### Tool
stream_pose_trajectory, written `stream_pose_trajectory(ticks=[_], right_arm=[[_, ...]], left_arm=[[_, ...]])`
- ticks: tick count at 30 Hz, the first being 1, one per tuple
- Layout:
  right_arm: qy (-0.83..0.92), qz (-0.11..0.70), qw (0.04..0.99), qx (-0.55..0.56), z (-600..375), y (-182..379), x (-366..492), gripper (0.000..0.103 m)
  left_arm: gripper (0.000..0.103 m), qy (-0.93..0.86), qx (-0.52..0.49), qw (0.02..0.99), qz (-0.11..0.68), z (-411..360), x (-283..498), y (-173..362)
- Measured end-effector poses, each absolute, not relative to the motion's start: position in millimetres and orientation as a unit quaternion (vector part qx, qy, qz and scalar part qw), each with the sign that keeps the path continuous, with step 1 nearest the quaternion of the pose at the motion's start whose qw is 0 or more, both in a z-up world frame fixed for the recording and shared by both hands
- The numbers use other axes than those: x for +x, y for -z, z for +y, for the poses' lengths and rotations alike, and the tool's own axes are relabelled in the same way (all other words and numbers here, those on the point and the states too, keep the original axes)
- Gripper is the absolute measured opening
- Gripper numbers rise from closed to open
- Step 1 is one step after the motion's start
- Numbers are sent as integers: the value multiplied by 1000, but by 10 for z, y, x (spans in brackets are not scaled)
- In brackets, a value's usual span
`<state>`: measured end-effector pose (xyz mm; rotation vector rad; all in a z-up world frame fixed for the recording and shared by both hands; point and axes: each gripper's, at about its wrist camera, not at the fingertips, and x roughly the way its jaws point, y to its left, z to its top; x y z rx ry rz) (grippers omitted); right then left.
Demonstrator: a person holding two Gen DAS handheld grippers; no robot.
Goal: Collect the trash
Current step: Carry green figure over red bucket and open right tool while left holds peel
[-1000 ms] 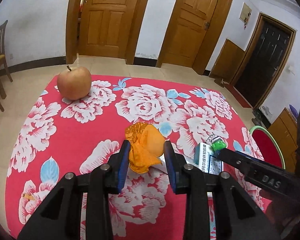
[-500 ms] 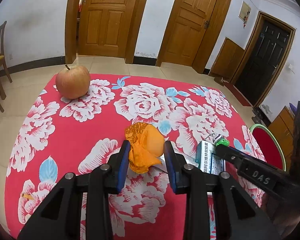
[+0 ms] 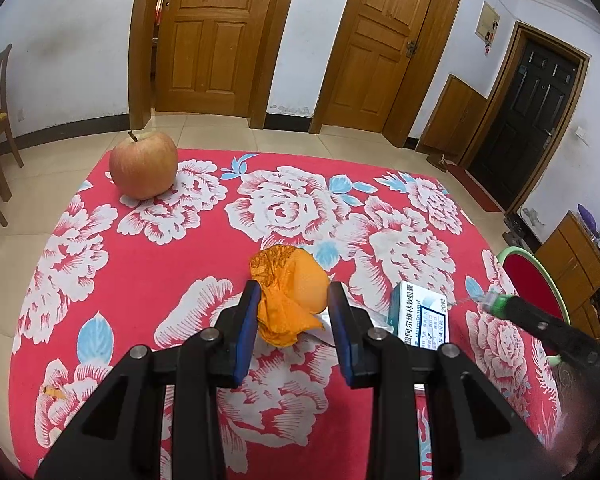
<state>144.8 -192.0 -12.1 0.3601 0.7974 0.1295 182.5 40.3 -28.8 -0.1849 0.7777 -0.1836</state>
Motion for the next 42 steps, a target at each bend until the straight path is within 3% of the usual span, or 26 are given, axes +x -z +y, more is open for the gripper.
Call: stream_pose_trajectory(ticks=[26,42], right_arm=[[123,326,894,280,-3637,110,864,32],[142,320,885,306,-3975,209,692,36]], left_arm=[[34,157,-45,915,370,-199,1582,-26],[34,219,-14,896,386,-1029,1430,-114]])
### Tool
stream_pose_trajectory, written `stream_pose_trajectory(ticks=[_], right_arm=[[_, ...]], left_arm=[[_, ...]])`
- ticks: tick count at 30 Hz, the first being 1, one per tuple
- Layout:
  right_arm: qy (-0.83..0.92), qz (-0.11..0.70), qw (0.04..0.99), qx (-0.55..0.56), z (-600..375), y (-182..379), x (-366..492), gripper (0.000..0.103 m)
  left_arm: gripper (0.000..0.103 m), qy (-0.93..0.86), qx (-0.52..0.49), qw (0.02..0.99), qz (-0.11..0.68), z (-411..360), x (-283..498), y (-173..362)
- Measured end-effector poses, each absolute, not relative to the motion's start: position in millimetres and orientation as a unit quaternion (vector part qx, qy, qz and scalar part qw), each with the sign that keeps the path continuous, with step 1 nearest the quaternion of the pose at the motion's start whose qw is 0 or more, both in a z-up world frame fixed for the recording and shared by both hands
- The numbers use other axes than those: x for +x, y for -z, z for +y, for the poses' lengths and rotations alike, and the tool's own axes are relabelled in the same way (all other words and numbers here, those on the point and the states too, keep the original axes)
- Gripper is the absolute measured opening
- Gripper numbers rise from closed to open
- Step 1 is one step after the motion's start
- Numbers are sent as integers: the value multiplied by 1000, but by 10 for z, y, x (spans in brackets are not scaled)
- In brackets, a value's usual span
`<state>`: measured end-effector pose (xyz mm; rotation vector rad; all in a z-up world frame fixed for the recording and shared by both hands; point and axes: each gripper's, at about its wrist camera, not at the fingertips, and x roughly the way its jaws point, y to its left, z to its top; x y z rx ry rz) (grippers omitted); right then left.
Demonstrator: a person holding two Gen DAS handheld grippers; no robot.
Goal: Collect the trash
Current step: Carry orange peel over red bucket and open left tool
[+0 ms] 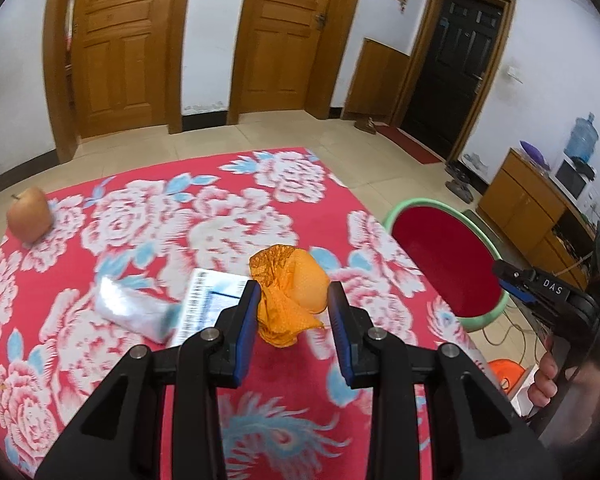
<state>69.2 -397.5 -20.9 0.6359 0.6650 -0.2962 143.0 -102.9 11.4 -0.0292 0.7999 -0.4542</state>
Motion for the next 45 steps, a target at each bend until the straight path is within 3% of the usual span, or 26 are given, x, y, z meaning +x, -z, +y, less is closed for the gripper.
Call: stream_pose_trajectory(ticks=[4,16,26,31,33,45], right_arm=[[156,315,887,300,-3957,154,567,53],[160,325,883,297,-4050,179,288,88],[192,299,863,360,-4444,325,33,91],[206,292,854,379,-4589,382,-51,91],[207,291,852,382,-4609,395,-62,91],[193,292,858,375,-4522,339,-82,92]], left_arm=[[34,234,-11,890,391,-1273,1434,-102],[34,284,33,869,405,-2228,1511,-31],[36,307,73,855,412,-2981,1596,88],[59,308,89,850,417,-3188,1637,117],[63,304,90,852,417,-3219,1634,127],[64,285,68,853,431,-2981,1534,106]])
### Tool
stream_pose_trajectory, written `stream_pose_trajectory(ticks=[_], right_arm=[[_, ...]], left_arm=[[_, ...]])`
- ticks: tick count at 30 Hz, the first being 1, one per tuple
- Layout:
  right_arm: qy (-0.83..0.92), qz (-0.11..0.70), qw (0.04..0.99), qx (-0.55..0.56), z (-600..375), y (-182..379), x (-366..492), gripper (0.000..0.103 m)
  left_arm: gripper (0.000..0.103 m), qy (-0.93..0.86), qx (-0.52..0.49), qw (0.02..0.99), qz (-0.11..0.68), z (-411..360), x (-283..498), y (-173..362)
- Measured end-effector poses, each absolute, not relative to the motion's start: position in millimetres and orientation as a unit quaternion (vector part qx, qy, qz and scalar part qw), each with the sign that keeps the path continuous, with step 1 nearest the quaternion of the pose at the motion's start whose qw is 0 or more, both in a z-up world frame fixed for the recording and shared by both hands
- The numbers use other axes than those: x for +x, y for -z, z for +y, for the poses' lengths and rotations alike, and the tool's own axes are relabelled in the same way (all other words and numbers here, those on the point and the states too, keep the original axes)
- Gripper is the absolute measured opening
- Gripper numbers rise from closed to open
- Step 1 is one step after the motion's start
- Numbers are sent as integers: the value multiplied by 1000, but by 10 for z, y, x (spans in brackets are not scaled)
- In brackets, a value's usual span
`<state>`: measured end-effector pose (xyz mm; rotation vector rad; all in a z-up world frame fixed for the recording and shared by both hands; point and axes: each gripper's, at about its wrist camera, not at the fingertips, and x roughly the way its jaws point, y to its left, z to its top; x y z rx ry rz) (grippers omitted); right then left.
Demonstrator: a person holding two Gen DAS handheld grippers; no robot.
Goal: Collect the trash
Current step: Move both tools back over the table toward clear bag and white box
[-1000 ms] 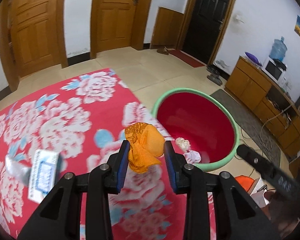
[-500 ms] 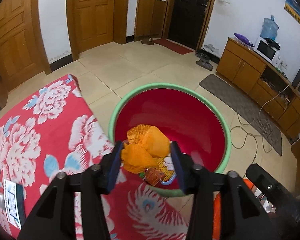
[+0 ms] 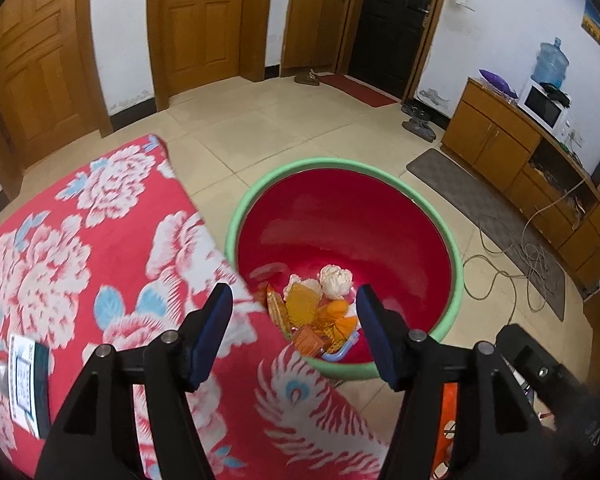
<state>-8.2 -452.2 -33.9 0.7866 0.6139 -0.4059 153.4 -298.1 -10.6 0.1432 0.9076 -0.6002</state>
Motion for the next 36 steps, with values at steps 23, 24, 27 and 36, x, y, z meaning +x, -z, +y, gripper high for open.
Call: stream_pose_trajectory(ticks=[23,24,27,36], right_arm=[[105,309,892,311,-3773,-34,21,96],[103,311,893,309,-3749,-38,20,96],[99,314,896,299,-3674,-59,33,96],[98,326,896,286,-3599,-23,86,96]], left_arm=[[64,116,-21,892,436,-1271,1492,-15],[64,105,-25,894,436,-1179,1508,-12],[64,79,-34,896,436,-965,1560,12],[64,-3,-79,888,453,-338,1825,221]])
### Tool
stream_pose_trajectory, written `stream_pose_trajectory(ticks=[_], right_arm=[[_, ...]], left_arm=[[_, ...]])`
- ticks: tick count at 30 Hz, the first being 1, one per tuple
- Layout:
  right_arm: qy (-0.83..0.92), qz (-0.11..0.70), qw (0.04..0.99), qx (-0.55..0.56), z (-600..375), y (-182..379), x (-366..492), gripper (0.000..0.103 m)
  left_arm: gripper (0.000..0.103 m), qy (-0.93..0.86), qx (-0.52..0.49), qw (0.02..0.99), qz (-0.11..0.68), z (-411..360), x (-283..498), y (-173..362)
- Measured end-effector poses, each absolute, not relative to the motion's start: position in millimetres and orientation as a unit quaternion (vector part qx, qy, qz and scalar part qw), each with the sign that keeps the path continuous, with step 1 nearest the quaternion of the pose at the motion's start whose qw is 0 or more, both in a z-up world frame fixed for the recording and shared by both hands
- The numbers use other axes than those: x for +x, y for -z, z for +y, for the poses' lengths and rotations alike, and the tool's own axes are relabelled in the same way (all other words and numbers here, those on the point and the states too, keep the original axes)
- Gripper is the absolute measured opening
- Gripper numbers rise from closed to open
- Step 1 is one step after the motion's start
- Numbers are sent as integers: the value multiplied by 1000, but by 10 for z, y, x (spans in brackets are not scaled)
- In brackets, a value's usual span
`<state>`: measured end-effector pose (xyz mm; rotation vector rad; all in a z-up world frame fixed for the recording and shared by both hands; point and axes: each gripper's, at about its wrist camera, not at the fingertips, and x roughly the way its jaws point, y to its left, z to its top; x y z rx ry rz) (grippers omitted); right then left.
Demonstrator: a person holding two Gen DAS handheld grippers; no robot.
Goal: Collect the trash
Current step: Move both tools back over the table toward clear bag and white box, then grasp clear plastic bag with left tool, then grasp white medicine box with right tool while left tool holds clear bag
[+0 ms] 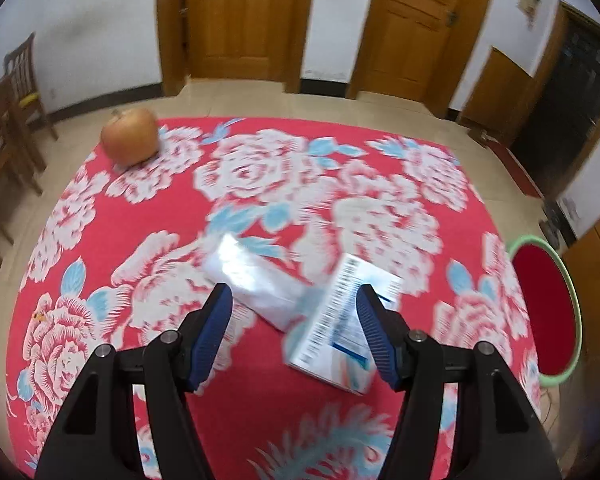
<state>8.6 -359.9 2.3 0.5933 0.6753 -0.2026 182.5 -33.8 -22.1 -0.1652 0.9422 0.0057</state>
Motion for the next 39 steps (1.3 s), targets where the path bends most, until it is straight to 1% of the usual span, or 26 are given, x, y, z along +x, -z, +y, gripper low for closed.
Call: stream_pose_trajectory(ticks=[7,15,17,19,22,26,39], right_arm=[[97,335,894,281,-3581,13,131,96],[102,346,889,281,-3591,77,174,96],[103,348,888,283,-3602,91,172,96],[105,348,888,282,-3605,96,164,96],[106,347,889,279,-3604,81,138,96],[108,346,892,270,-3592,37,79,96],[104,322,912,230,-3404,-341,-296,96]], left_arm=[[64,-40,-112,874,471,-65,2050,429],[64,-25,-129,865,485,-99,2169,577],[61,-25,-118,869,480,-131,2170,574],[50,-25,-108,872,477,-152,2167,573],[43,-13,-111,872,477,-138,2140,565],[42,-2,-122,870,477,-85,2049,529],[42,28,-102,887,449,108,1445,158]])
